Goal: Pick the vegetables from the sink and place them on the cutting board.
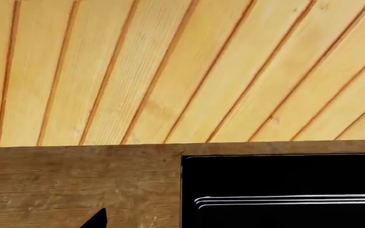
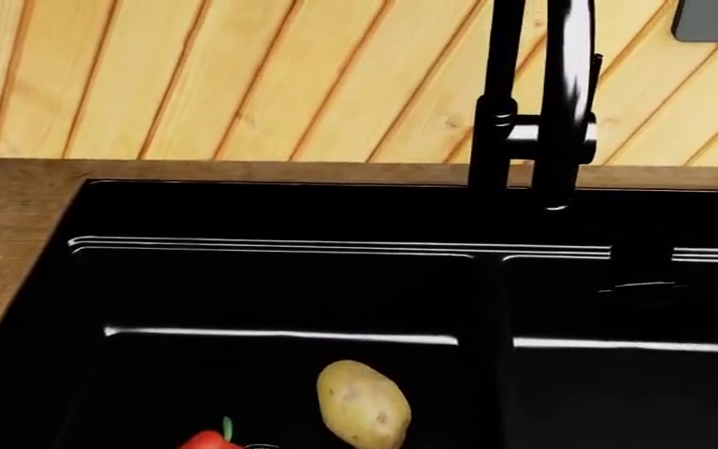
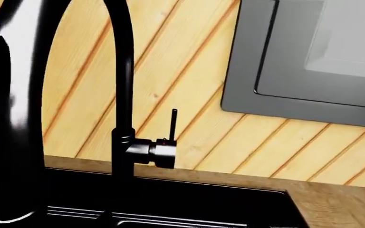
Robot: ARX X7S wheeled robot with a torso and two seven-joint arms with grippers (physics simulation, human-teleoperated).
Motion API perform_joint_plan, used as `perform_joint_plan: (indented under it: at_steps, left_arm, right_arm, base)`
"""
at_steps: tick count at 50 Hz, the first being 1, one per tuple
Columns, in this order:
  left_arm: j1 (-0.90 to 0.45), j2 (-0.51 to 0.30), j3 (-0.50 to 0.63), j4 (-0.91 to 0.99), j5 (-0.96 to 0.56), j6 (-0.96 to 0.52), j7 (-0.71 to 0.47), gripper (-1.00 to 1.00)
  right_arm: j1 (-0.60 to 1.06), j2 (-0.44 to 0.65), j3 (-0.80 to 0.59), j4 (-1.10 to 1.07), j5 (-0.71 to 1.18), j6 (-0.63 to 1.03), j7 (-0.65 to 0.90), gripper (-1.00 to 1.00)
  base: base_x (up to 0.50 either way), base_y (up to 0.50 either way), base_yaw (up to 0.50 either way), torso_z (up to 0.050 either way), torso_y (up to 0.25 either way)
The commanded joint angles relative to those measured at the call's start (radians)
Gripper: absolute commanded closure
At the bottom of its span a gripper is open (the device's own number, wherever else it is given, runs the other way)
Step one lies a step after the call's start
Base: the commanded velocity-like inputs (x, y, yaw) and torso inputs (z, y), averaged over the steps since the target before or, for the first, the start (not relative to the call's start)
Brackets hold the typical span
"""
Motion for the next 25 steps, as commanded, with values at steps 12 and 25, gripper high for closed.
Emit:
perform_joint_plan:
  at_steps: [12, 25]
  left_arm:
    - [0.022, 0.019, -0.012, -0.009, 0.007, 0.018, -0.008, -1.0]
    - [0.035, 0.011, -0.021, -0.009, -0.005, 0.017, -0.002, -1.0]
  right_arm:
    - [-0.034, -0.009, -0.01, 0.005, -0.011, -0.038, -0.011, -1.0]
    - [-0.054, -0.004, -0.043, 0.01, -0.019, -0.066, -0.007, -1.0]
  base:
    - [0.08, 0.0, 0.0, 0.0, 0.001]
    - [0.2, 0.0, 0.0, 0.0, 0.0]
